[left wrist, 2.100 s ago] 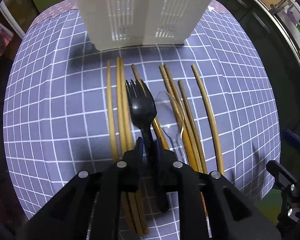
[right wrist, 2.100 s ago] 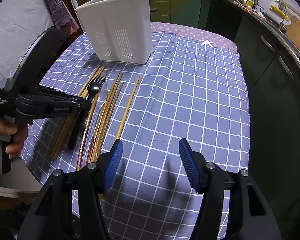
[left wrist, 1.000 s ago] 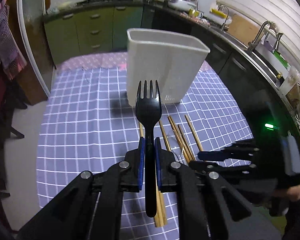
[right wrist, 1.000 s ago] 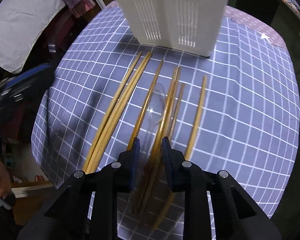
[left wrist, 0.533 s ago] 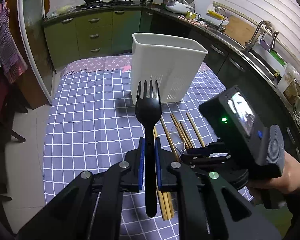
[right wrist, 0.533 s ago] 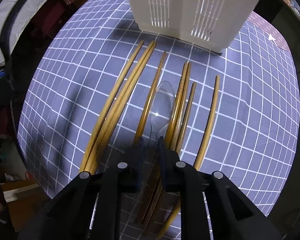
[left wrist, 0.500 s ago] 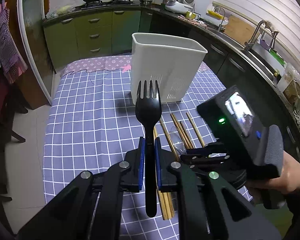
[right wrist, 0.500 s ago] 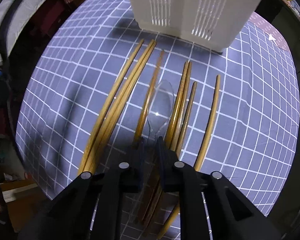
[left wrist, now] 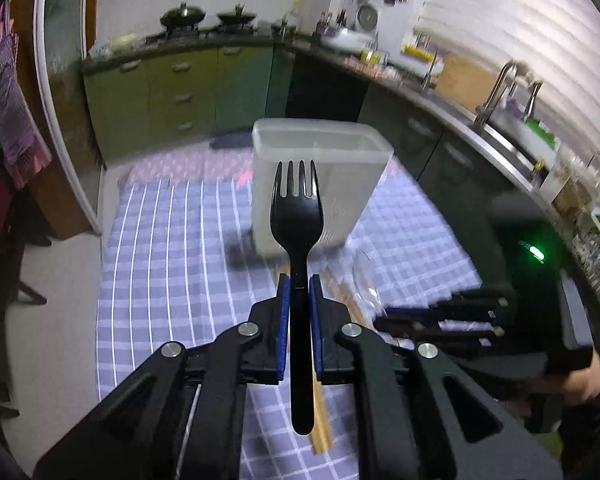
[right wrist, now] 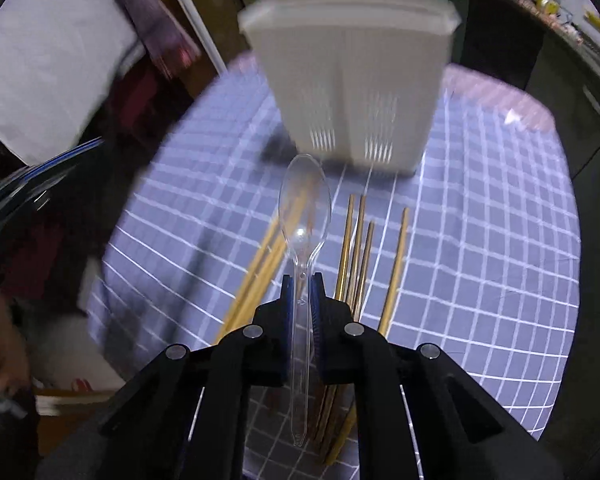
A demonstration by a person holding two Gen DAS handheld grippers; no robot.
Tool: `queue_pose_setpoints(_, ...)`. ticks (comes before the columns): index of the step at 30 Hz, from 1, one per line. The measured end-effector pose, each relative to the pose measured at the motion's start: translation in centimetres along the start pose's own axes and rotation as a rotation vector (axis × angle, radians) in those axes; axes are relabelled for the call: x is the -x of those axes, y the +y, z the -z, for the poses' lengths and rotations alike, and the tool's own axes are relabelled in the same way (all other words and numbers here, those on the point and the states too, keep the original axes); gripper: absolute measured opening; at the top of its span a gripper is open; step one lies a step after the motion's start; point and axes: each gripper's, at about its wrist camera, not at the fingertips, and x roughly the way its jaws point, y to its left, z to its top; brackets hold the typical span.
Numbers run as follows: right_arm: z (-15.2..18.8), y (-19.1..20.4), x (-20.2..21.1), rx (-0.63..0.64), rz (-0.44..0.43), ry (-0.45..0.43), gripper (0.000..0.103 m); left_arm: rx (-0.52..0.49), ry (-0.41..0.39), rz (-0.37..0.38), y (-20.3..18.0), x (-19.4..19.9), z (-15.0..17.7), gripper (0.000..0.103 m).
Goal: Organize utensils
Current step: 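Lift the black fork with the left tool while the right tool grasps the clear spoon, then drop the fork into the white caddy with the left tool while the right tool drops the spoon in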
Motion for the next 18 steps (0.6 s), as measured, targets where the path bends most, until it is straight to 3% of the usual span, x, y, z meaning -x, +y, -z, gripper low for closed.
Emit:
queue_pose_setpoints(6,0.9,-1.8,5.6,-0.012,-0.056,-0.147,0.010,-0.005,-0.193,0.052,-1.2,1.6,-6.3,0.009)
queue_pose_setpoints(12,1.9,-3.8,7.5,-0.020,-0.090,-0.193,0.010,-0.022,-0.409,0.036,-1.8,-1.0,-11.9,0.009)
queue_pose_setpoints(18,2.0,-5.5,8.9,-0.036,-0.103,-0.225,0.010,-0.036,-0.445,-0.012,-2.0,-6.2,-13.2,0.009)
